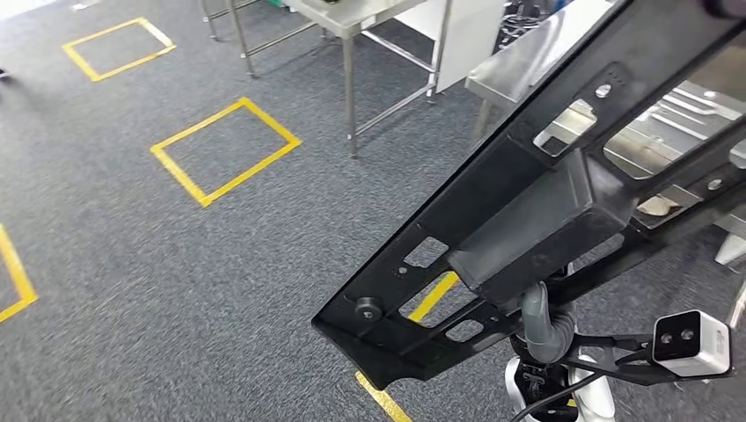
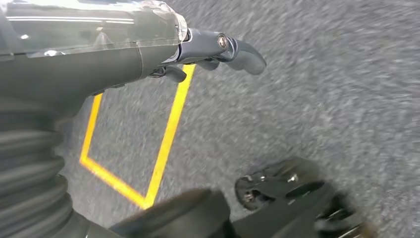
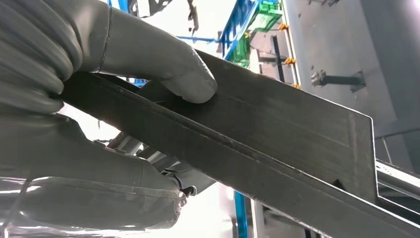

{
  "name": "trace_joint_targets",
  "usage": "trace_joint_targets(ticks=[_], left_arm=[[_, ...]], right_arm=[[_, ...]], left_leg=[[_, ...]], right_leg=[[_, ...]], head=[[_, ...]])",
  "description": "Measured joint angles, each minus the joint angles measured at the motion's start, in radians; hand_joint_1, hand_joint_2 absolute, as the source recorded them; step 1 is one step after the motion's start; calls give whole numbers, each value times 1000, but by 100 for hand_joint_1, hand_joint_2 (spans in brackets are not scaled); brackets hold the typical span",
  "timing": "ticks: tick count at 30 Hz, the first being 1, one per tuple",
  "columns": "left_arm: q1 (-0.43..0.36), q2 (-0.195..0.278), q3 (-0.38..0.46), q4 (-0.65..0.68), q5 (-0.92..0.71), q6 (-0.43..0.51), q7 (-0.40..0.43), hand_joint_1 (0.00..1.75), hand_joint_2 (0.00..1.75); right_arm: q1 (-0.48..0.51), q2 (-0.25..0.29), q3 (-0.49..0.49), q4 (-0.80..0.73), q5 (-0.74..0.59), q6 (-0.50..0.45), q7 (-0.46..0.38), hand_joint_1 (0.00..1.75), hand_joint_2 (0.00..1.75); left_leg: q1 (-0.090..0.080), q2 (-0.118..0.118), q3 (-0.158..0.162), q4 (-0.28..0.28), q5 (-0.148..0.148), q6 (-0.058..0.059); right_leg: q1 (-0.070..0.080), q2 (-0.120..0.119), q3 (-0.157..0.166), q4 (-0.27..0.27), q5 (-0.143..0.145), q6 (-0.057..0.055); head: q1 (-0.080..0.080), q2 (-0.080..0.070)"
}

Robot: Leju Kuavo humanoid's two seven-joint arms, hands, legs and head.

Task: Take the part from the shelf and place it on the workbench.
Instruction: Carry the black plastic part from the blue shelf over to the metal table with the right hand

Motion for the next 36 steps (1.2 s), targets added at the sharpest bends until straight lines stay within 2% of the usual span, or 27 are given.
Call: trace_joint_targets(ticks=[2, 4, 5, 7, 8, 9, 10, 11, 12, 13, 14, 15, 17, 18, 20, 22, 24, 25, 26, 27, 28, 29, 31, 32, 33, 35, 36], left_arm=[[0, 1, 0, 0, 7, 2, -3, 0, 175], [2, 2, 1, 1, 21, 2, 3, 0, 175], [4, 2, 2, 1, 30, 0, 11, 0, 175], [11, 3, 6, 1, 48, -6, 25, 0, 175], [17, 4, 9, 1, 56, -9, 30, 0, 175], [24, 6, 11, 2, 61, -9, 32, 0, 175], [30, 9, 13, 2, 65, -9, 31, 0, 175], [34, 12, 14, 2, 67, -7, 28, 0, 175], [36, 14, 15, 2, 67, -4, 23, 0, 175], [37, 16, 16, 2, 68, -1, 17, 0, 175], [36, 17, 16, 2, 66, 1, 11, 0, 175], [35, 18, 16, 2, 64, 3, 7, 0, 175], [31, 20, 16, 3, 60, 5, 5, 0, 175], [30, 21, 16, 3, 58, 5, 6, 0, 175], [27, 23, 16, 3, 55, 6, 12, 0, 175], [23, 24, 15, 3, 53, 6, 18, 0, 175], [22, 25, 14, 3, 55, 6, 23, 0, 175], [22, 26, 13, 3, 56, 5, 24, 0, 175], [22, 27, 13, 3, 57, 4, 25, 0, 175], [24, 28, 12, 3, 58, 3, 27, 0, 175], [26, 29, 12, 3, 58, 2, 31, 0, 175], [29, 29, 11, 3, 58, 0, 34, 0, 175], [32, 32, 10, 3, 58, -1, 39, 0, 175], [32, 33, 10, 3, 58, -1, 40, 0, 175], [32, 34, 9, 4, 58, -2, 42, 0, 175], [32, 33, 7, 4, 55, -5, 48, 0, 175], [32, 31, 6, 4, 53, -8, 52, 0, 175]], right_arm=[[-3, 3, 0, 3, 0, 2, 7, 175, 175], [-5, 5, 0, 9, 1, 1, 11, 175, 175], [-5, 6, 0, 11, 2, 0, 10, 175, 175], [-10, 7, 0, 13, 10, -2, 7, 175, 175], [-13, 7, 0, 14, 14, -2, 4, 175, 175], [-16, 8, 0, 15, 17, -2, 0, 175, 175], [-17, 8, 0, 17, 19, -2, -5, 175, 175], [-17, 9, -1, 20, 18, -1, -9, 175, 175], [-17, 9, -1, 23, 17, 0, -14, 175, 175], [-17, 9, -2, 26, 15, 1, -18, 175, 175], [-17, 9, -3, 28, 13, 1, -23, 175, 175], [-18, 9, -4, 29, 12, 1, -27, 175, 175], [-18, 10, -5, 30, 12, 1, -34, 175, 175], [-19, 11, -6, 30, 14, 1, -37, 175, 175], [-17, 14, -9, 29, 20, 1, -41, 175, 175], [-16, 19, -11, 26, 29, 0, -44, 175, 175], [-15, 26, -12, 24, 39, 0, -47, 175, 175], [-15, 28, -12, 24, 42, 0, -47, 175, 175], [-14, 30, -12, 24, 46, 0, -48, 175, 175], [-13, 32, -12, 24, 49, -1, -48, 175, 175], [-12, 33, -12, 24, 51, -1, -48, 175, 175], [-12, 35, -12, 24, 53, -2, -48, 175, 175], [-12, 36, -12, 24, 55, -2, -48, 175, 175], [-11, 37, -12, 24, 56, -2, -47, 175, 175], [-11, 37, -12, 24, 56, -3, -47, 175, 175], [-6, 37, -13, 23, 58, -6, -46, 175, 175], [-4, 37, -14, 21, 61, -10, -45, 175, 175]], left_leg=[[-2, -36, 18, -52, 8, 5], [-4, -28, 21, -60, 11, 13], [-3, -17, 24, -66, 15, 20], [2, 7, 29, -79, 23, 33], [1, 21, 29, -82, 25, 36], [1, 34, 29, -82, 25, 37], [0, 49, 28, -82, 24, 38], [0, 63, 28, -82, 23, 37], [0, 76, 28, -81, 22, 35], [1, 88, 29, -80, 20, 33], [1, 99, 30, -78, 17, 29], [-2, 108, 31, -75, 13, 24], [-8, 125, 35, -69, 4, 12], [-10, 135, 37, -68, 0, 6], [-7, 149, 43, -65, -8, -7], [-1, 117, 29, -19, -43, -17], [0, 70, -27, 106, -109, -21], [0, 59, -60, 176, -137, -21], [0, 55, -85, 223, -148, -20], [0, 53, -93, 233, -137, -18], [0, 50, -83, 202, -109, -15], [0, 40, -59, 138, -67, -10], [1, 0, -8, 7, -9, 0], [0, -15, 7, -30, 2, 4], [-1, -21, 11, -44, 1, 7], [-1, -4, 14, -50, 6, 17], [1, 5, 16, -55, 9, 25]], right_leg=[[-5, 21, -9, 3, 2, 12], [-10, 39, -15, 0, 7, 27], [-11, 33, -16, 2, 6, 32], [-8, -16, -38, 48, -26, 40], [-9, -48, -62, 102, -56, 42], [-9, -70, -94, 168, -89, 45], [-11, -81, -124, 230, -112, 49], [-14, -87, -141, 266, -120, 53], [-17, -92, -140, 265, -109, 56], [-19, -98, -119, 226, -83, 58], [-20, -114, -82, 159, -51, 58], [-18, -141, -45, 91, -28, 56], [-12, -174, -3, 9, -9, 46], [-8, -175, -1, 2, -13, 40], [-9, -148, -3, 2, -10, 29], [-13, -124, -2, -1, -7, 17], [-12, -102, -1, -1, -6, 8], [-10, -90, -1, 0, -6, 6], [-8, -76, -1, 0, -6, 5], [-7, -60, 0, 1, -7, 4], [-6, -45, 1, 2, -7, 4], [-6, -29, 2, 4, -8, 5], [-5, -5, 1, 8, -9, 11], [-6, 5, -2, 9, -9, 17], [-7, 13, -6, 9, -7, 23], [-9, 24, -9, 5, -4, 37], [-8, 11, -12, 11, -9, 41]], head=[[0, 0], [0, 0], [0, 0], [0, 0], [0, 0], [0, 0], [0, 0], [0, 0], [0, 0], [0, 0], [0, 0], [0, 0], [0, 0], [0, 0], [0, 0], [0, 0], [0, 0], [0, 0], [0, 0], [0, 0], [0, 0], [0, 0], [0, 0], [0, 0], [0, 0], [0, 0], [0, 0]])
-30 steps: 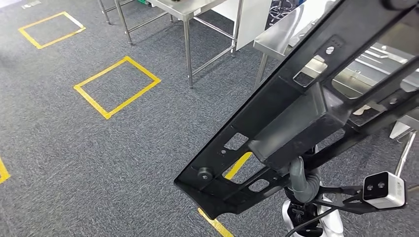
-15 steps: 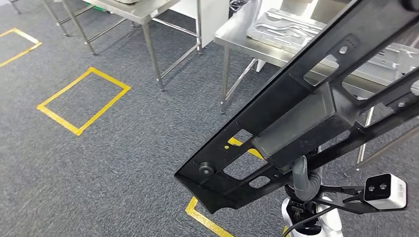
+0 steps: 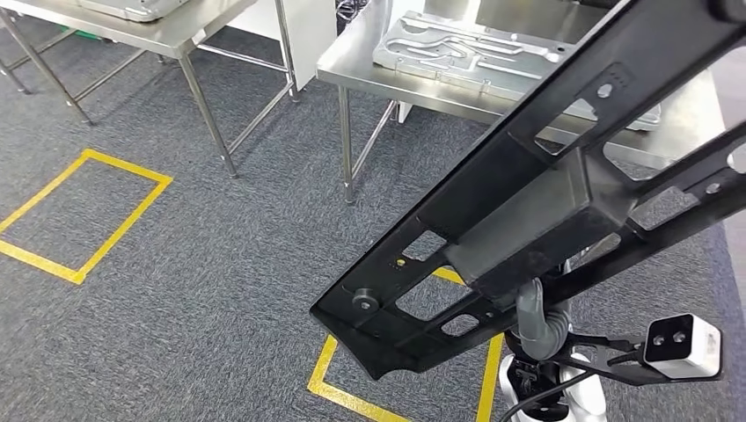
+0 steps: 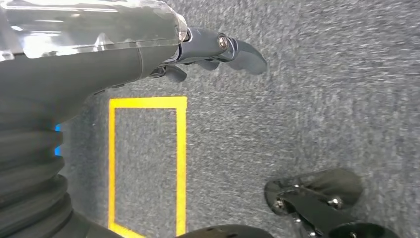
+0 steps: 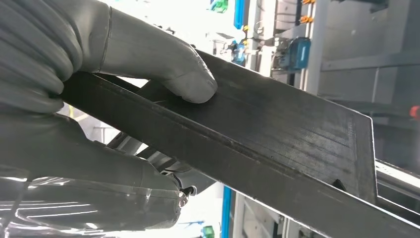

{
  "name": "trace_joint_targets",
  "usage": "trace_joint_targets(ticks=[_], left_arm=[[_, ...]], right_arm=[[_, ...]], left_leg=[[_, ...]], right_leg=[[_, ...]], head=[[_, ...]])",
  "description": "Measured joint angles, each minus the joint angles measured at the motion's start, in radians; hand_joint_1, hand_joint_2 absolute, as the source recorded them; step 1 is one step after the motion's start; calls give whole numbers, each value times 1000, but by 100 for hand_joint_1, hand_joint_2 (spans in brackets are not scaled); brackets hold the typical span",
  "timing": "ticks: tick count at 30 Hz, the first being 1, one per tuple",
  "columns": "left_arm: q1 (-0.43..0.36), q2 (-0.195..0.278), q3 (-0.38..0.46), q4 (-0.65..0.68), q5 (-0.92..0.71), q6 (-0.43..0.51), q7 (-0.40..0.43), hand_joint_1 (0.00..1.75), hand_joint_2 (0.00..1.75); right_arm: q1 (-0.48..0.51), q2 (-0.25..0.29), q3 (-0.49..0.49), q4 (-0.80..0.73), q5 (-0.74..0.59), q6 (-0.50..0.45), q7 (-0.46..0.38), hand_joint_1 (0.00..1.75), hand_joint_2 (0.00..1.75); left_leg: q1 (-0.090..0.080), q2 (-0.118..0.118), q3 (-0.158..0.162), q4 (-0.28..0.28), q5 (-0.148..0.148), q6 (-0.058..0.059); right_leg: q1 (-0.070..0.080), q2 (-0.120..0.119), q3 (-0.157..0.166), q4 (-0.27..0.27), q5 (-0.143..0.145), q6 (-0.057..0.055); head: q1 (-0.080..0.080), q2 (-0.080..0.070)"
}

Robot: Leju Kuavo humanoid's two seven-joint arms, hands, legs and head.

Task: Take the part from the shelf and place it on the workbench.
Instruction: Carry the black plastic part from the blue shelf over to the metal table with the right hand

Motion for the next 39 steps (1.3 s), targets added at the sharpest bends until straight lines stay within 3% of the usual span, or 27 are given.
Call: trace_joint_targets(ticks=[1, 3, 5, 6, 7, 8, 10, 12, 14, 16, 17, 19, 20, 21, 22, 23, 25, 27, 29, 30, 32, 34, 36, 37, 39], left_arm=[[0, -1, -1, 0, -3, -2, 4, 0, 175], [3, -2, -4, 0, -10, -8, 7, 0, 175], [8, -3, -4, 0, -19, -11, 5, 0, 175], [7, -4, -5, 0, -22, -11, 3, 0, 175], [5, -6, -5, 0, -25, -11, 1, 0, 175], [1, -8, -5, 0, -25, -10, -3, 0, 175], [-9, -11, -6, 0, -25, -7, -12, 0, 175], [-22, -12, -6, 0, -24, -5, -19, 0, 175], [-34, -13, -6, 0, -23, -3, -23, 0, 175], [-44, -15, -5, 0, -21, 0, -29, 0, 175], [-46, -15, -5, 0, -20, 1, -32, 0, 175], [-44, -15, -5, 0, -16, 1, -32, 0, 175], [-43, -15, -5, 0, -14, 0, -29, 0, 175], [-43, -15, -5, 0, -12, -3, -24, 0, 175], [-42, -15, -5, 0, -10, -7, -17, 0, 175], [-40, -14, -5, 0, -7, -11, -9, 0, 175], [-32, -13, -5, 0, -2, -16, 2, 0, 175], [-25, -11, -4, 0, 0, -17, 7, 0, 175], [-20, -11, -4, 0, 0, -17, 10, 0, 175], [-18, -11, -4, 0, 2, -15, 9, 0, 175], [-14, -10, -5, 1, 2, -11, 7, 0, 175], [-10, -9, -5, 1, 3, -6, 1, 0, 175], [-10, -9, -5, 1, 2, -1, -7, 0, 175], [-12, -9, -6, 1, 1, 1, -10, 0, 175], [-22, -9, -6, 1, -1, 4, -12, 0, 175]], right_arm=[[2, 0, -1, -2, 4, -4, 1, 175, 175], [5, 0, -2, -6, 11, -10, 2, 175, 175], [9, 0, -2, -6, 14, -15, 6, 175, 175], [11, 0, -2, -6, 15, -18, 10, 175, 175], [13, 0, -2, -6, 16, -22, 14, 175, 175], [13, 0, -2, -6, 16, -24, 17, 175, 175], [10, 1, -2, -9, 17, -27, 26, 175, 175], [2, 5, -2, -13, 18, -29, 36, 175, 175], [-4, 9, -2, -16, 18, -30, 43, 175, 175], [-8, 12, -2, -19, 18, -29, 48, 175, 175], [-12, 14, -2, -20, 17, -29, 51, 175, 175], [-20, 18, -2, -20, 15, -27, 54, 175, 175], [-22, 18, -2, -17, 14, -26, 55, 175, 175], [-24, 18, -2, -14, 13, -26, 55, 175, 175], [-26, 18, -2, -10, 11, -26, 54, 175, 175], [-28, 18, -2, -6, 10, -25, 52, 175, 175], [-32, 18, -2, 0, 7, -25, 47, 175, 175], [-36, 17, -2, 5, 4, -25, 43, 175, 175], [-38, 16, -2, 9, 2, -25, 38, 175, 175], [-38, 15, -2, 10, 0, -26, 34, 175, 175], [-41, 12, -2, 12, -5, -26, 23, 175, 175], [-45, 10, -2, 15, -7, -25, 14, 175, 175], [-45, 6, -2, 21, -6, -22, 11, 175, 175], [-44, 4, -2, 24, -5, -21, 12, 175, 175], [-44, 0, -2, 29, 0, -19, 14, 175, 175]], left_leg=[[3, 11, 1, -5, 3, 7], [3, 35, 3, -9, 5, 16], [0, 61, 3, -9, 3, 18], [0, 74, 4, -9, 1, 17], [-1, 86, 5, -8, -1, 16], [-1, 96, 8, -8, -3, 14], [-4, 115, 14, -5, -11, 6], [-10, 131, 19, -3, -18, -5], [-11, 147, 23, -4, -22, -17], [-7, 123, 18, 22, -45, -28], [-5, 99, 2, 63, -71, -33], [-2, 58, -58, 194, -136, -38], [-2, 52, -88, 253, -156, -39], [-2, 49, -105, 284, -157, -40], [-1, 48, -104, 274, -137, -39], [-1, 43, -85, 226, -101, -37], [2, 0, -29, 88, -36, -28], [2, -37, 0, 18, -17, -19], [1, -29, 4, 11, -16, -7], [2, -19, 6, 6, -12, 0], [5, 2, 10, -5, -5, 14], [2, 21, 10, -7, -4, 21], [1, 37, 9, -6, -5, 22], [1, 43, 9, -6, -6, 22], [1, 49, 12, -4, -9, 18]], right_leg=[[2, -23, -11, 22, -15, 3], [4, -77, -64, 130, -75, 8], [0, -96, -127, 256, -122, 15], [-2, -100, -139, 278, -119, 17], [-3, -104, -130, 260, -99, 19], [-4, -113, -99, 201, -66, 19], [0, -154, -24, 58, -12, 12], [7, -174, 7, -5, 2, 1], [8, -151, 5, -7, 3, -10], [3, -129, 6, -12, 8, -21], [0, -119, 8, -15, 10, -27], [0, -96, 7, -15, 10, -32], [1, -83, 7, -14, 10, -33], [1, -70, 7, -12, 10, -33], [2, -56, 7, -11, 10, -33], [1, -42, 7, -8, 9, -31], [1, -16, 5, -3, 7, -25], [-2, 5, -3, 0, 9, -14], [-5, 24, -7, -4, 15, 1], [-5, 17, -9, -3, 14, 6], [-1, -34, -31, 41, -16, 15], [-1, -87, -88, 160, -79, 19], [-4, -98, -136, 263, -112, 24], [-5, -100, -136, 266, -102, 26], [-8, -107, -77, 158, -42, 24]], head=[[0, 0], [0, 0], [0, 0], [0, 0], [0, 0], [0, 0], [0, 0], [0, 0], [0, 0], [0, 0], [0, 0], [0, 0], [0, 0], [0, 0], [0, 0], [0, 0], [0, 0], [0, 0], [0, 0], [0, 0], [0, 0], [0, 0], [0, 0], [0, 0], [0, 0]])
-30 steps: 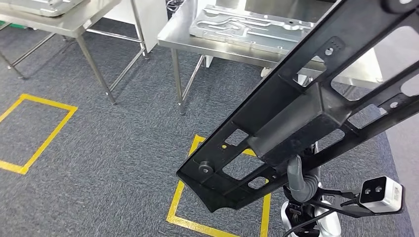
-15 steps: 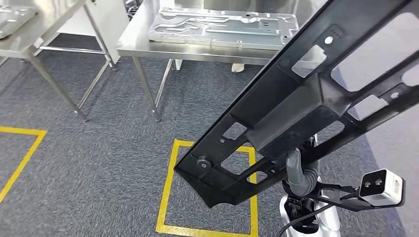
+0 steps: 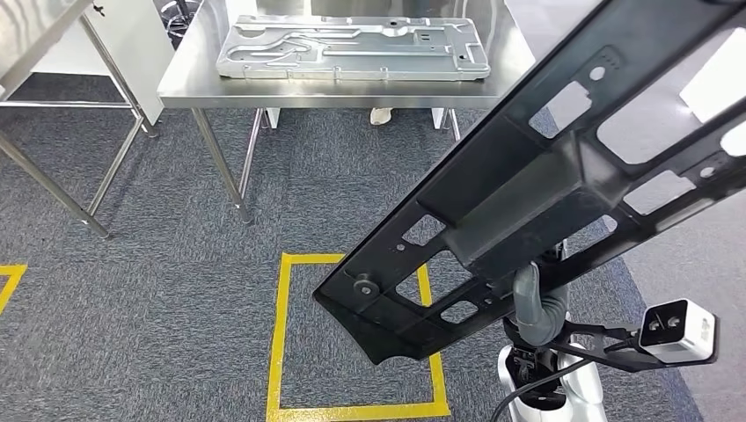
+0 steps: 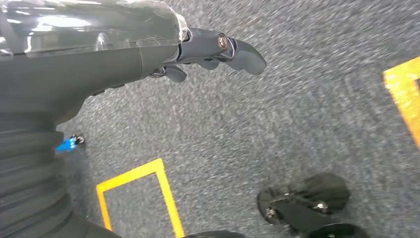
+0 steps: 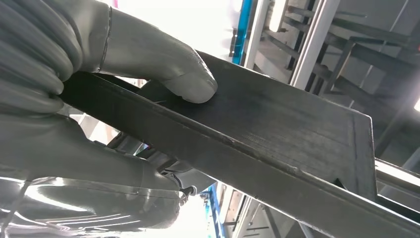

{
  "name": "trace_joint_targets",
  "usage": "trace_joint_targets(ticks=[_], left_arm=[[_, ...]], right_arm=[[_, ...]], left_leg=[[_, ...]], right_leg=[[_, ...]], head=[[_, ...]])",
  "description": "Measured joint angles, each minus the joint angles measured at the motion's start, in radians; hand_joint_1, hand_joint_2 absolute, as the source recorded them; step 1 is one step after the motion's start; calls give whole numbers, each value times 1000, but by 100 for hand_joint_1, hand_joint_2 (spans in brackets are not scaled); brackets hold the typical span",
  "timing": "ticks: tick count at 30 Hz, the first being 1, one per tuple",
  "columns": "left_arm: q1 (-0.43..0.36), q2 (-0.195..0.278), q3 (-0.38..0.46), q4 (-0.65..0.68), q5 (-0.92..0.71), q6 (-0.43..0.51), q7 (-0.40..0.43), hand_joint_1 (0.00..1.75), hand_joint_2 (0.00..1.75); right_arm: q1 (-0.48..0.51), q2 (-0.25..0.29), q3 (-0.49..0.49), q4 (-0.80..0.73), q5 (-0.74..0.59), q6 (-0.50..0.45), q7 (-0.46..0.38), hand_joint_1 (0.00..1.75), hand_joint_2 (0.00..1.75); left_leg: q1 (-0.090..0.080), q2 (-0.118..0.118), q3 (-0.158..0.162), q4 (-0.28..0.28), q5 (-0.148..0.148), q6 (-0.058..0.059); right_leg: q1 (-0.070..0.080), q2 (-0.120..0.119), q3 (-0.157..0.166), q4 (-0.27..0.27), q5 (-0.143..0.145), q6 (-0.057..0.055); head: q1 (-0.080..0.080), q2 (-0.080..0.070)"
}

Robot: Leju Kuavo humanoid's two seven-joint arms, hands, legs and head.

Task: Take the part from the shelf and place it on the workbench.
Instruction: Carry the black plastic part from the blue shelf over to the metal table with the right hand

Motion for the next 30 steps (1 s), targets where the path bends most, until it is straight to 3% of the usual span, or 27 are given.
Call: trace_joint_targets(ticks=[2, 3, 7, 9, 11, 12, 13, 14, 16, 18, 21, 23, 24, 26, 27, 28, 29, 30], left_arm=[[-9, 0, -1, 0, -1, 0, 0, 0, 175], [-12, 0, -1, 0, -1, 1, 0, 0, 175], [-15, 0, -1, 0, 0, 1, 0, 0, 175], [-15, 0, -1, 0, 0, 0, 2, 0, 175], [-16, 0, -1, 0, -1, -2, 5, 0, 175], [-18, 0, -1, 0, -2, -2, 6, 0, 175], [-19, 0, -1, 0, -3, -3, 8, 0, 175], [-20, 0, -1, 0, -4, -4, 10, 0, 175], [-17, 1, -1, 0, -6, -5, 16, 0, 175], [-13, 2, -1, 0, -8, -5, 19, 0, 175], [-10, 2, -1, 0, -8, -6, 21, 0, 175], [-9, 1, -1, 0, -6, -7, 21, 0, 175], [-9, 1, -1, 0, -5, -7, 21, 0, 175], [-9, 1, -1, 0, -3, -7, 21, 0, 175], [-9, 1, -1, 0, -3, -7, 21, 0, 175], [-8, 1, -1, 0, -4, -7, 21, 0, 175], [-8, 1, -1, 0, -6, -7, 21, 0, 175], [-8, 1, -1, 0, -8, -7, 21, 0, 175]], right_arm=[[0, -2, 0, 2, 4, 3, 1, 175, 175], [0, -2, 0, 2, 6, 5, 1, 175, 175], [1, -3, 0, 1, 13, 8, 1, 175, 175], [2, -3, 1, -1, 18, 8, 0, 175, 175], [5, -3, 2, -2, 26, 4, 0, 175, 175], [8, -3, 2, -2, 30, 0, 0, 175, 175], [11, -3, 2, -2, 33, -3, 0, 175, 175], [14, -3, 2, -2, 34, -6, 0, 175, 175], [18, -3, 2, -3, 35, -7, 0, 175, 175], [19, -3, 2, -7, 36, -7, -1, 175, 175], [22, -3, 2, -11, 37, -7, -1, 175, 175], [21, -3, 2, -14, 39, -7, -1, 175, 175], [20, -3, 2, -15, 39, -8, -1, 175, 175], [18, -4, 2, -16, 40, -10, -1, 175, 175], [19, -5, 3, -16, 40, -13, -1, 175, 175], [19, -6, 3, -16, 40, -17, -2, 175, 175], [19, -7, 3, -16, 40, -20, -3, 175, 175], [18, -8, 3, -16, 40, -23, -4, 175, 175]], left_leg=[[-3, 2, 1, 3, -5, -8], [-5, 3, 2, 4, -7, -14], [-4, 6, 1, 14, -20, -36], [-2, 2, -34, 92, -65, -44], [-1, -1, -101, 226, -122, -49], [-1, -1, -126, 272, -132, -50], [-1, -1, -136, 286, -123, -50], [-1, -1, -126, 260, -95, -49], [-1, -3, -68, 130, -22, -43], [-4, -6, -25, 31, 9, -33], [-5, -7, -19, 12, 6, -17], [-1, -6, -14, 4, 10, -5], [0, -4, -11, 0, 11, 0], [-2, -2, -9, -1, 9, 7], [-2, -2, -9, 0, 8, 8], [-3, -2, -7, 0, 6, 8], [-3, -2, -5, 0, 4, 8], [-3, -3, -1, 1, 2, 6]], right_leg=[[4, -11, 68, -127, 40, -9], [7, -14, 84, -158, 45, -14], [7, -7, 90, -172, 43, -36], [3, -6, 96, -179, 44, -47], [5, -3, 98, -179, 41, -52], [6, -2, 99, -178, 40, -53], [7, 0, 102, -177, 38, -53], [7, 3, 105, -177, 35, -52], [8, 10, 114, -175, 29, -48], [11, 15, 115, -171, 25, -39], [13, 16, 112, -172, 24, -23], [11, 12, 101, -144, 5, -13], [10, 10, 80, -102, -19, -9], [8, 7, 13, 29, -74, -2], [7, 6, -20, 85, -89, 0], [7, 6, -37, 110, -85, 1], [7, 5, -35, 96, -62, 1], [6, 4, -14, 44, -25, -1]], head=[[0, 0], [0, 0], [0, 0], [0, 0], [0, 0], [0, 0], [0, 0], [0, 0], [0, 0], [0, 0], [0, 0], [0, 0], [0, 0], [0, 0], [0, 0], [0, 0], [0, 0], [0, 0]])
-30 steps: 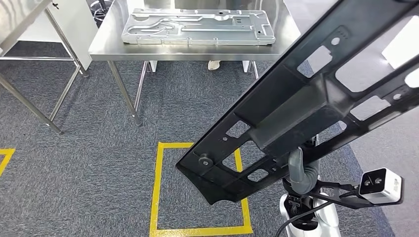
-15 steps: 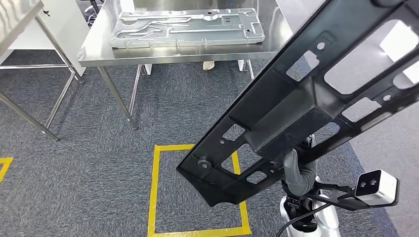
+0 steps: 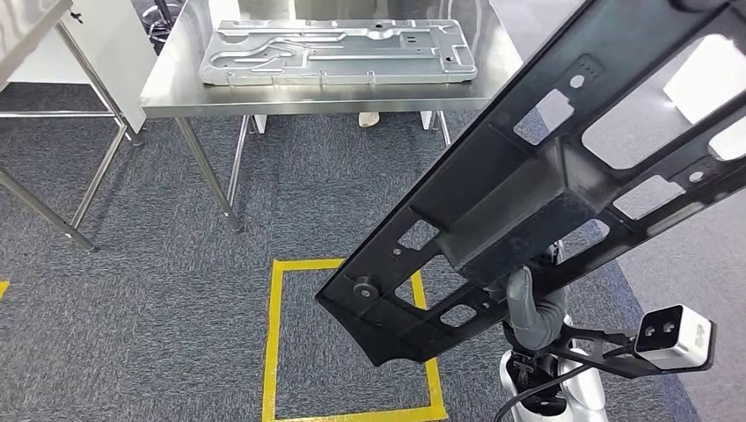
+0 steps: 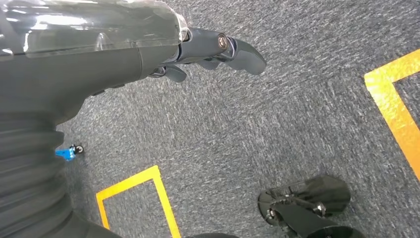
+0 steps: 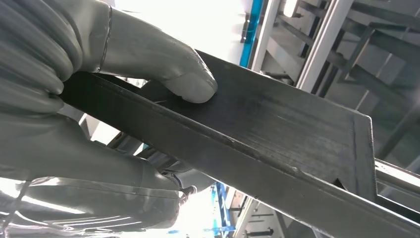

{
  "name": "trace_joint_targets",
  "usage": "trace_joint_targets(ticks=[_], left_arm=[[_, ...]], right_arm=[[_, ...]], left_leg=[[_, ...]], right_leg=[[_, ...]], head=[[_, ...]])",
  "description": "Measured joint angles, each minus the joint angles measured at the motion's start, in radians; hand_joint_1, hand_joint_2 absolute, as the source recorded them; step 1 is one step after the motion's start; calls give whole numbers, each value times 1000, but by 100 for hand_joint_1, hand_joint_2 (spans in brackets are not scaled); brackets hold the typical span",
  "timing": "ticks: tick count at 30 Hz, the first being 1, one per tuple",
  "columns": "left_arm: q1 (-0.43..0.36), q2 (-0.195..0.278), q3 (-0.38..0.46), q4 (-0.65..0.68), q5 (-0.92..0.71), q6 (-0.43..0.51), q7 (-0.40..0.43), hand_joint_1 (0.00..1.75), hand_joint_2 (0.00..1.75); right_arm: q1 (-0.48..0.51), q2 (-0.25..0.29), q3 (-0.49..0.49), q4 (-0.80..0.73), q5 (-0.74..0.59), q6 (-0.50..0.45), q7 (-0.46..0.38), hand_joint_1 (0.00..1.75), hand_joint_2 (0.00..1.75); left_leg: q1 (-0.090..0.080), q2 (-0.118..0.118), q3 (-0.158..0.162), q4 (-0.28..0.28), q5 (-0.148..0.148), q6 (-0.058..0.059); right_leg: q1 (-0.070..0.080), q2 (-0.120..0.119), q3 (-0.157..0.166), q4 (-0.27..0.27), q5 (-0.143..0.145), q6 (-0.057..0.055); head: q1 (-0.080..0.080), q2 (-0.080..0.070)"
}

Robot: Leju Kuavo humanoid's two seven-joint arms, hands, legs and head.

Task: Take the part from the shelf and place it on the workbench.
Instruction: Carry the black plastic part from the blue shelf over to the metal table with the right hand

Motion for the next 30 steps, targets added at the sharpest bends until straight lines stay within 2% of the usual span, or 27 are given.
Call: trace_joint_targets(ticks=[1, 2, 3, 5, 7, 8, 9, 11, 12, 13, 14, 15, 16, 17, 18, 19, 20, 22, 24, 26, 27, 28, 29, 30], left_arm=[[0, 0, 0, 0, -2, 0, 0, 0, 175], [-1, 0, 0, 0, -4, 0, 0, 0, 175], [-2, 0, 0, 0, -6, 0, 0, 0, 175], [-4, 0, 0, 0, -11, -3, -3, 0, 175], [-5, 0, 0, 0, -15, -6, -7, 0, 175], [-6, 0, 0, 0, -16, -7, -8, 0, 175], [-6, 1, 0, 0, -17, -7, -9, 0, 175], [-8, 1, 0, 0, -16, -7, -12, 0, 175], [-10, 1, 0, 0, -15, -8, -14, 0, 175], [-12, 1, 0, 0, -15, -8, -16, 0, 175], [-14, 1, 0, 0, -15, -8, -16, 0, 175], [-14, 2, 0, 0, -15, -8, -15, 0, 175], [-12, 2, 0, 0, -16, -8, -15, 0, 175], [-10, 3, 0, 0, -16, -8, -14, 0, 175], [-10, 3, 0, 0, -17, -8, -13, 0, 175], [-10, 3, 0, 0, -17, -8, -12, 0, 175], [-10, 3, 0, 0, -17, -8, -12, 0, 175], [-7, 2, 0, 0, -17, -8, -12, 0, 175], [-5, 2, 0, 0, -17, -8, -12, 0, 175], [-7, 2, 0, 0, -16, -9, -12, 0, 175], [-7, 2, 0, 0, -16, -9, -12, 0, 175], [-6, 2, 0, 0, -15, -9, -13, 0, 175], [-5, 2, 0, 0, -14, -10, -14, 0, 175], [-4, 1, 0, 0, -14, -10, -16, 0, 175]], right_arm=[[-1, -1, 0, 0, 0, -2, -2, 175, 175], [-2, -2, 1, 0, 0, -3, -3, 175, 175], [-2, -2, 1, 0, 1, -4, -5, 175, 175], [-2, -3, 2, -1, 5, -12, -9, 175, 175], [-2, -3, 2, -2, 14, -22, -11, 175, 175], [-2, -3, 2, -4, 19, -26, -11, 175, 175], [-2, -3, 3, -5, 23, -29, -11, 175, 175], [-1, -3, 5, -7, 30, -36, -11, 175, 175], [-1, -3, 6, -7, 31, -37, -11, 175, 175], [0, -3, 7, -7, 32, -38, -11, 175, 175], [0, -3, 7, -7, 32, -38, -11, 175, 175], [0, -3, 8, -7, 33, -38, -11, 175, 175], [0, -3, 8, -7, 33, -38, -11, 175, 175], [0, -3, 9, -7, 34, -38, -11, 175, 175], [0, -4, 9, -8, 34, -38, -11, 175, 175], [0, -4, 9, -8, 35, -38, -11, 175, 175], [0, -4, 9, -8, 35, -38, -11, 175, 175], [0, -4, 9, -9, 36, -38, -11, 175, 175], [0, -4, 9, -9, 38, -39, -12, 175, 175], [3, -4, 9, -10, 42, -40, -14, 175, 175], [6, -5, 9, -10, 45, -41, -15, 175, 175], [8, -5, 9, -10, 46, -41, -16, 175, 175], [8, -5, 9, -10, 46, -41, -16, 175, 175], [8, -5, 9, -9, 46, -40, -16, 175, 175]], left_leg=[[0, 0, 4, 1, -3, -3], [-2, -1, 6, 3, -8, -7], [-4, -1, 7, 4, -11, -13], [-8, 0, 5, 5, -15, -24], [-8, 0, 7, 7, -22, -34], [-7, -1, 0, 25, -35, -39], [-6, -1, -17, 63, -57, -43], [-3, -2, -82, 194, -117, -49], [-3, -2, -115, 256, -138, -51], [-2, -1, -136, 290, -141, -52], [-2, -1, -137, 286, -124, -52], [-2, 2, -118, 241, -90, -50], [-2, 14, -85, 170, -48, -46], [-6, 34, -55, 100, -19, -41], [-10, 51, -33, 49, 0, -35], [-14, 63, -23, 21, 6, -29], [-17, 63, -24, 15, 3, -24], [-15, 41, -26, 10, 8, -12], [-10, 19, -23, 3, 16, -1], [-7, -2, -24, 1, 19, 5], [-8, -14, -24, 2, 20, 6], [-8, -26, -24, 2, 20, 6], [-8, -39, -24, 3, 20, 6], [-8, -52, -22, 4, 19, 5]], right_leg=[[0, -2, 31, -71, 38, -3], [2, -5, 60, -136, 64, -7], [4, -7, 80, -180, 78, -12], [9, -7, 90, -205, 75, -22], [6, -7, 93, -211, 74, -34], [3, -10, 96, -215, 74, -41], [1, -14, 100, -218, 74, -47], [3, -24, 104, -219, 70, -55], [4, -30, 105, -219, 68, -57], [5, -36, 106, -219, 66, -57], [5, -41, 109, -218, 64, -57], [6, -46, 114, -218, 61, -56], [6, -51, 119, -217, 58, -54], [9, -56, 123, -215, 54, -50], [11, -62, 125, -214, 51, -45], [14, -69, 125, -212, 49, -40], [16, -78, 125, -211, 48, -36], [15, -93, 128, -210, 42, -25], [10, -67, 113, -167, 9, -14], [6, -27, 60, -51, -54, -8], [4, -18, 28, 14, -79, -6], [3, -14, 5, 57, -88, -5], [3, -11, -2, 65, -77, -5], [2, -8, 11, 32, -47, -6]], head=[[0, 0], [0, 0], [0, 0], [0, 0], [0, 0], [0, 0], [0, 0], [0, 0], [0, 0], [0, 0], [0, 0], [0, 0], [0, 0], [0, 0], [0, 0], [0, 0], [0, 0], [0, 0], [0, 0], [0, 0], [0, 0], [0, 0], [0, 0], [0, 0]])
